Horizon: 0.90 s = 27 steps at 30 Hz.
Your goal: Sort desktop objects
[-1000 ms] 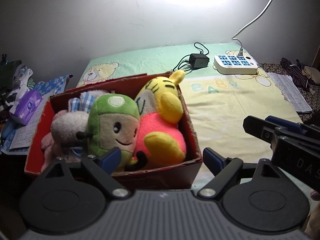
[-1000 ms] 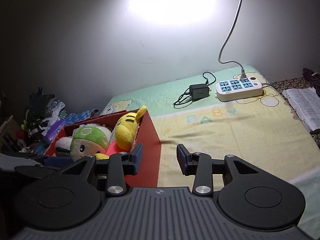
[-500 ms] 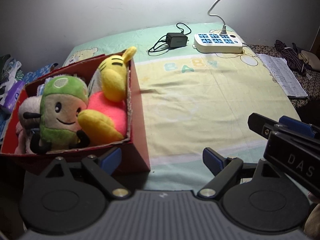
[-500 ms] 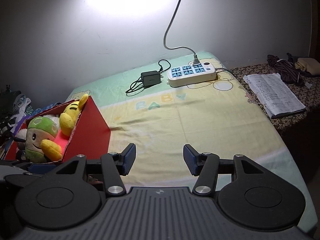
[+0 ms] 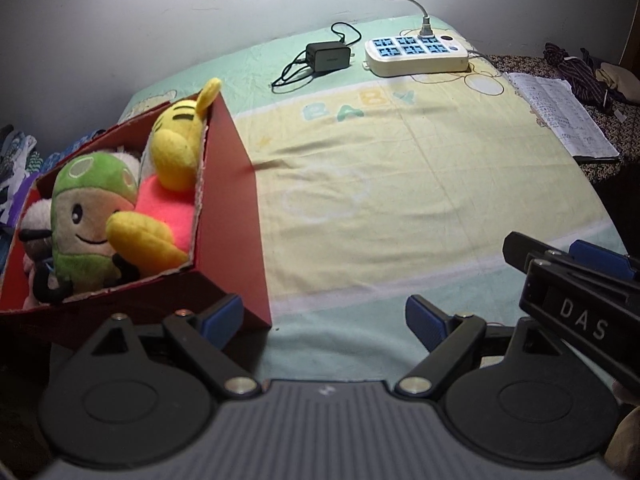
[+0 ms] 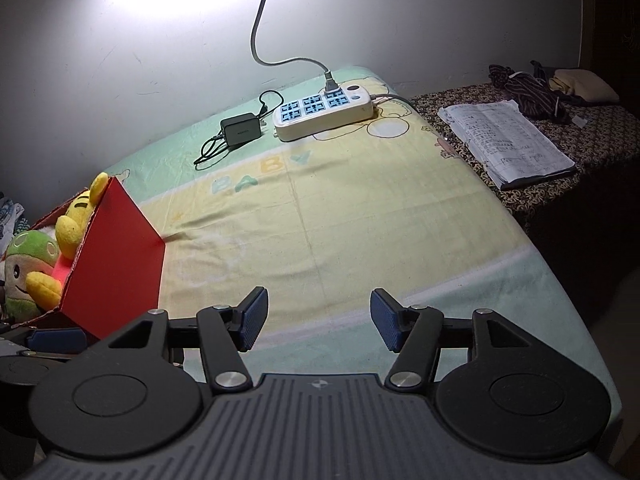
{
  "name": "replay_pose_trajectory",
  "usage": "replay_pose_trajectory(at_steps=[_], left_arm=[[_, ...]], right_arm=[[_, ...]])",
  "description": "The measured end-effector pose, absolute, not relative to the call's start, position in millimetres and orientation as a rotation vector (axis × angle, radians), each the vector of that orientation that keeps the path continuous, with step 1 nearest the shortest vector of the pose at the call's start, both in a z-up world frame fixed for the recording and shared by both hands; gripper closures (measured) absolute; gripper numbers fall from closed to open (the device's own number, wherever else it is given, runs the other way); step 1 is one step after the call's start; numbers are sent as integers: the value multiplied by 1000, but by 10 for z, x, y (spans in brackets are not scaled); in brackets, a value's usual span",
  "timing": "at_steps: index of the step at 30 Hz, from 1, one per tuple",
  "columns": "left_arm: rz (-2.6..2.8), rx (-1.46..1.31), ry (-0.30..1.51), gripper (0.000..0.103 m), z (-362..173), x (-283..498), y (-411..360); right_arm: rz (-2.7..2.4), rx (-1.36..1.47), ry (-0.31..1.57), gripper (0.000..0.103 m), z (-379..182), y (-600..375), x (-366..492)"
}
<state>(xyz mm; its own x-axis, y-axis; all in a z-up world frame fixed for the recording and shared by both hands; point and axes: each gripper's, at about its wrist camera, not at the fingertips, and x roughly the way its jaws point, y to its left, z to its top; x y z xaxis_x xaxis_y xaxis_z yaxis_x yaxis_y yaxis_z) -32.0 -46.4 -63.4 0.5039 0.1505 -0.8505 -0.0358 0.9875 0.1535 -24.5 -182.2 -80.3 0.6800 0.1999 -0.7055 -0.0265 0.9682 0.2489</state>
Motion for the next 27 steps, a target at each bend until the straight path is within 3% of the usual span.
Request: replay_pose_trajectory(at_steps=[10,27], left_arm=[[213,105,1106,15,-786,-529,-97],[260,15,1057,15,-574,-924,1152]], right_arm=[[247,197,883,43,-946,-1423,-311],[312,97,808,43,-624,-247,-643]])
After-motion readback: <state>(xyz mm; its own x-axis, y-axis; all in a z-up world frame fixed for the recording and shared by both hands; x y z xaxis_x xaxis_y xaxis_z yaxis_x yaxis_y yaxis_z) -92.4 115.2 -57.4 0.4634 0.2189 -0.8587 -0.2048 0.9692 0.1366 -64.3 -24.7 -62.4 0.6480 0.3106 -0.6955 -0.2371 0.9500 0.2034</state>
